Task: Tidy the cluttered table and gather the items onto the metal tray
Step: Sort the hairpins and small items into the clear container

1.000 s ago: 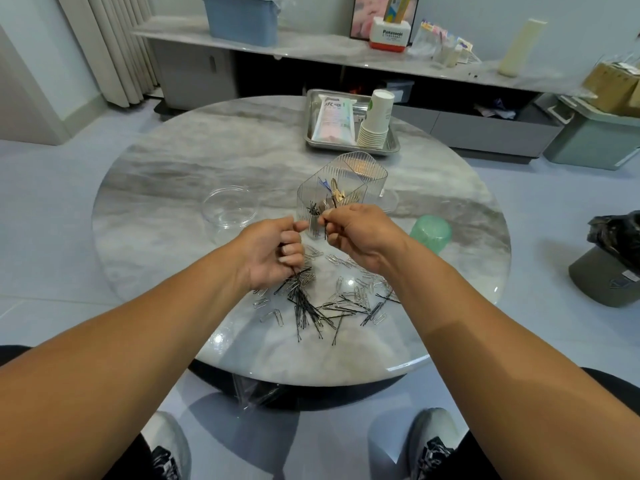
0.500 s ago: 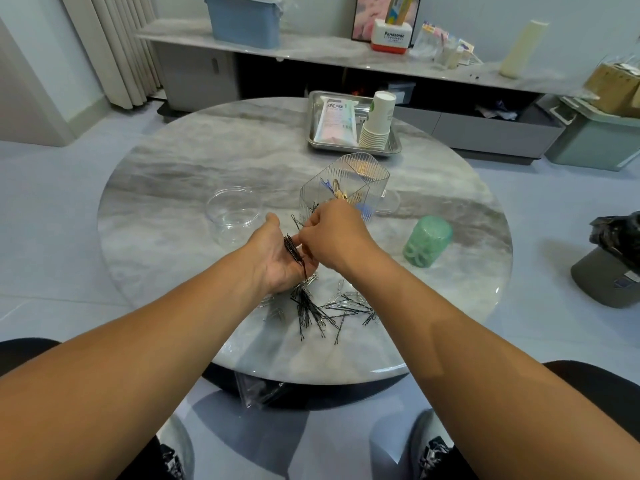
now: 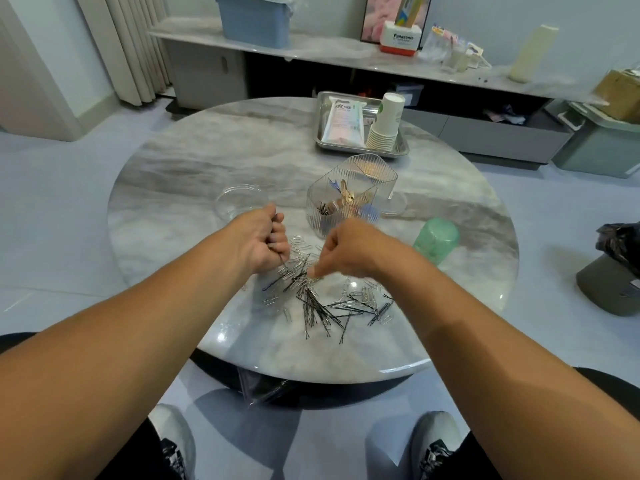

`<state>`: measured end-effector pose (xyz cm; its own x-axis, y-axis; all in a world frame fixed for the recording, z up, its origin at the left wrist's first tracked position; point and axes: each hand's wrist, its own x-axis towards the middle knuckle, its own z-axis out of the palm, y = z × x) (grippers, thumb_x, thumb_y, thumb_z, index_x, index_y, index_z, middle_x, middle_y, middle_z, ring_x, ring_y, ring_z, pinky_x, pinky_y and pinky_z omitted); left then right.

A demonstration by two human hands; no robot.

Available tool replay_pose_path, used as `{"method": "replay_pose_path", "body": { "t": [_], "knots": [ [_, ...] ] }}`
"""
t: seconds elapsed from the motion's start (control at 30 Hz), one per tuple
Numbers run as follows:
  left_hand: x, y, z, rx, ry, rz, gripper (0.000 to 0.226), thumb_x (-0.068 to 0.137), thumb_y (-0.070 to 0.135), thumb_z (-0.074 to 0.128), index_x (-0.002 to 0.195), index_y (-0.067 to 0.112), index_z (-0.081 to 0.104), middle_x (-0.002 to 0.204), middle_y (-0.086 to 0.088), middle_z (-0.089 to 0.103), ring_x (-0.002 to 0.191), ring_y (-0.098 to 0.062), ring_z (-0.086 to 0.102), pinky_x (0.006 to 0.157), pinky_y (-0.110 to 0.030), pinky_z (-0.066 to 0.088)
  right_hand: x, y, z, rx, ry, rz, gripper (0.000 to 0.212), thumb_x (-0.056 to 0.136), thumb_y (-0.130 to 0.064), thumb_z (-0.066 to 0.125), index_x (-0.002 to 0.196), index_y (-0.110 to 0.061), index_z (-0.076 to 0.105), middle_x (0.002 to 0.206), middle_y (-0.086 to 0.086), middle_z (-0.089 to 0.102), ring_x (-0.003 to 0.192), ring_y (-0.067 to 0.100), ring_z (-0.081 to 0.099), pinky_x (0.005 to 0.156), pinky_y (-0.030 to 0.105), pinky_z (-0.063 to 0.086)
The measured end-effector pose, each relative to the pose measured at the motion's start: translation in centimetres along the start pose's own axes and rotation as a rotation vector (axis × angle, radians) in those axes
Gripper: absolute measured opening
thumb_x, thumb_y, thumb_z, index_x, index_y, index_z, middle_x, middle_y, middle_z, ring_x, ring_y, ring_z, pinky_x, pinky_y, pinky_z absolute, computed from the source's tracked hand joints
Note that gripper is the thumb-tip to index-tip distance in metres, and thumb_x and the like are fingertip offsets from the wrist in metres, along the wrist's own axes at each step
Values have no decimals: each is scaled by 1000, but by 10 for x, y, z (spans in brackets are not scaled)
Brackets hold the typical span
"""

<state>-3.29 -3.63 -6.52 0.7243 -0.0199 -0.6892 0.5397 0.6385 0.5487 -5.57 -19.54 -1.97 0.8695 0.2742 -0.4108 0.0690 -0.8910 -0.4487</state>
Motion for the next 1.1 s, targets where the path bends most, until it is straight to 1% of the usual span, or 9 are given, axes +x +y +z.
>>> {"method": "replay_pose_path", "body": {
  "t": [0.1, 0.23, 0.33, 0.43, 0.53, 0.8, 0.9, 1.03, 1.1],
  "knots": [
    [-1, 0, -7, 240, 4, 12, 34, 106, 30, 49, 74, 22, 42, 43, 9, 19, 30, -6, 15, 33, -16, 10, 1, 4, 28, -244, -113, 93, 58, 71, -55, 87, 77, -11, 51, 77, 1, 59, 77, 25, 58, 75, 34, 51],
    [-1, -1, -11, 305, 14, 15, 33, 106, 30, 49, 75, 21, 42, 45, 9, 20, 31, -5, 15, 32, -16, 10, 10, 8, 51, -432, -33, 110, 64, 65, -67, 84, 75, -18, 42, 76, -3, 54, 80, 25, 59, 78, 36, 51],
    [-1, 0, -14, 200, 24, -11, 33, 106, 27, 46, 75, 19, 44, 50, 9, 28, 30, -4, 21, 31, -14, 14, 16, 12, 54, -421, 4, 97, 57, 70, -56, 85, 74, -19, 42, 76, -3, 53, 76, 24, 58, 72, 34, 50],
    [-2, 2, -15, 106, 4, -32, 34, 107, 28, 42, 76, 15, 47, 47, 6, 37, 31, -4, 30, 32, -13, 23, 21, 18, 50, -406, 43, 49, 35, 78, -26, 79, 68, -16, 47, 69, -1, 53, 58, 18, 50, 52, 25, 38],
    [-3, 3, -15, 25, -4, -58, 34, 108, 30, 42, 81, 11, 49, 56, 2, 43, 40, -6, 39, 36, -11, 31, 22, 21, 42, -475, 63, -11, 30, 78, -8, 69, 63, -12, 44, 63, 2, 48, 52, 18, 44, 46, 24, 32],
    [-6, -4, -12, 5, 3, -63, 33, 108, 33, 42, 91, 6, 47, 71, -3, 50, 59, -10, 45, 48, -16, 44, 29, 33, 40, -595, 131, -100, 32, 81, -11, 67, 66, -14, 39, 67, 1, 44, 57, 20, 44, 48, 25, 28],
    [-6, -5, -12, 18, -1, -73, 33, 108, 34, 41, 92, 6, 48, 69, -4, 51, 57, -11, 46, 48, -17, 46, 35, 42, 31, -432, 117, -52, 21, 76, -19, 71, 68, -12, 52, 67, 1, 54, 60, 21, 51, 54, 23, 35],
    [-3, -5, -12, -4, -15, -79, 40, 109, 36, 39, 86, 5, 49, 69, -3, 50, 49, -14, 52, 61, -15, 41, 38, 55, 10, 67, 97, -14, 25, 80, -19, 76, 75, 4, 68, 70, 15, 65, 61, 20, 54, 58, 30, 52],
    [-4, -8, -9, -16, -31, -84, 41, 109, 37, 38, 86, 5, 49, 71, -4, 50, 51, -17, 54, 56, -15, 47, 36, 60, -3, 264, 121, 8, 24, 80, -20, 80, 83, 2, 74, 71, 13, 70, 59, 14, 56, 50, 22, 50]
  ]
}}
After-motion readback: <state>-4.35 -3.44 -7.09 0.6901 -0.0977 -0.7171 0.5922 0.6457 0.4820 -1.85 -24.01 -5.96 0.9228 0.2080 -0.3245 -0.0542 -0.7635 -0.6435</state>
